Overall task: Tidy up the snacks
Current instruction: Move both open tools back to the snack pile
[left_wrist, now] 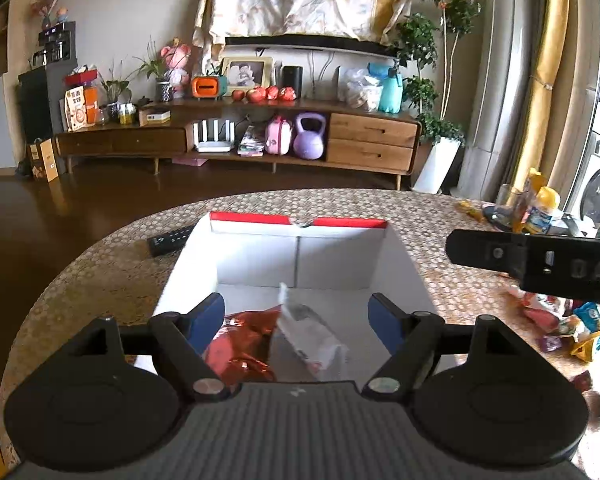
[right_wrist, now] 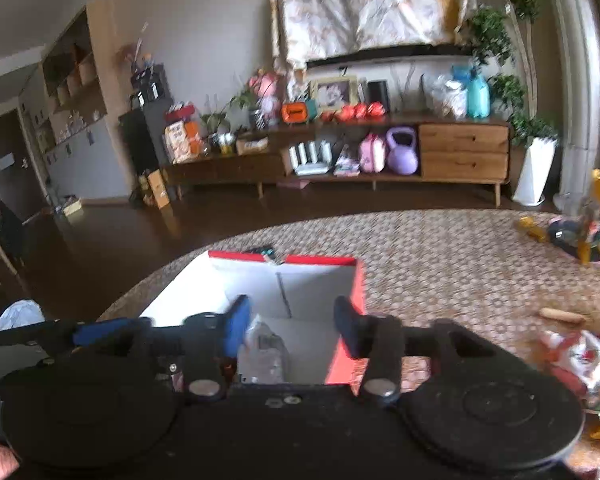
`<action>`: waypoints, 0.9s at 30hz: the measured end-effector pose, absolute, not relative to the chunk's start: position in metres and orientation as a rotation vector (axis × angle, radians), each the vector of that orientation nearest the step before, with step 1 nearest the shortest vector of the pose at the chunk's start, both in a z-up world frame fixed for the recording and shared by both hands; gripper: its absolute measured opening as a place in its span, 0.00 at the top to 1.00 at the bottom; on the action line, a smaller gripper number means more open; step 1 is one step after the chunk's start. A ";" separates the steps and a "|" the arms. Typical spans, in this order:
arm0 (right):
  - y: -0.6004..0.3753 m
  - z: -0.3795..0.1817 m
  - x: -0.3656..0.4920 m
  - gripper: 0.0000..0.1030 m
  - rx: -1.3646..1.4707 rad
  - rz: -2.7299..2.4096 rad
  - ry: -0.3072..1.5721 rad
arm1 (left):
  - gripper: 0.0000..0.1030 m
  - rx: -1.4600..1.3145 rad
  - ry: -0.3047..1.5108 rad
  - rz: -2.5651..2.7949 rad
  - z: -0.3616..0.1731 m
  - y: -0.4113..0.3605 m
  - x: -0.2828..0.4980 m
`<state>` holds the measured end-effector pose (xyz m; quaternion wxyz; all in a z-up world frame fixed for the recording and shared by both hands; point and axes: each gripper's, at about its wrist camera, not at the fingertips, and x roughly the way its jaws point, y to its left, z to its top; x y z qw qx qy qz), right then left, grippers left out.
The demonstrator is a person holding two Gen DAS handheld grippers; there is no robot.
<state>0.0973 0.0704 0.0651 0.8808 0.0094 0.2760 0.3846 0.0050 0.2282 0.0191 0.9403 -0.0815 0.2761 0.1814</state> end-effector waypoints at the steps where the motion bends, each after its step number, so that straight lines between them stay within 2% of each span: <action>1: 0.064 0.067 0.095 0.41 0.026 0.793 0.563 | 0.23 -0.166 0.558 0.366 0.021 0.224 0.004; 5: 0.042 0.072 0.090 0.36 0.034 0.765 0.532 | 0.15 -0.149 0.540 0.348 0.027 0.205 0.004; 10: 0.016 0.075 0.085 0.32 0.055 0.724 0.514 | 0.14 -0.128 0.535 0.300 0.030 0.180 0.007; 12: 0.007 0.075 0.084 0.29 0.064 0.706 0.509 | 0.06 -0.116 0.534 0.284 0.031 0.170 0.009; 14: -0.006 0.074 0.081 0.28 0.071 0.681 0.507 | 0.03 -0.105 0.526 0.271 0.031 0.159 0.010; 27: -0.081 0.055 0.073 0.17 0.120 0.527 0.519 | 0.00 -0.056 0.564 0.139 0.021 0.083 0.029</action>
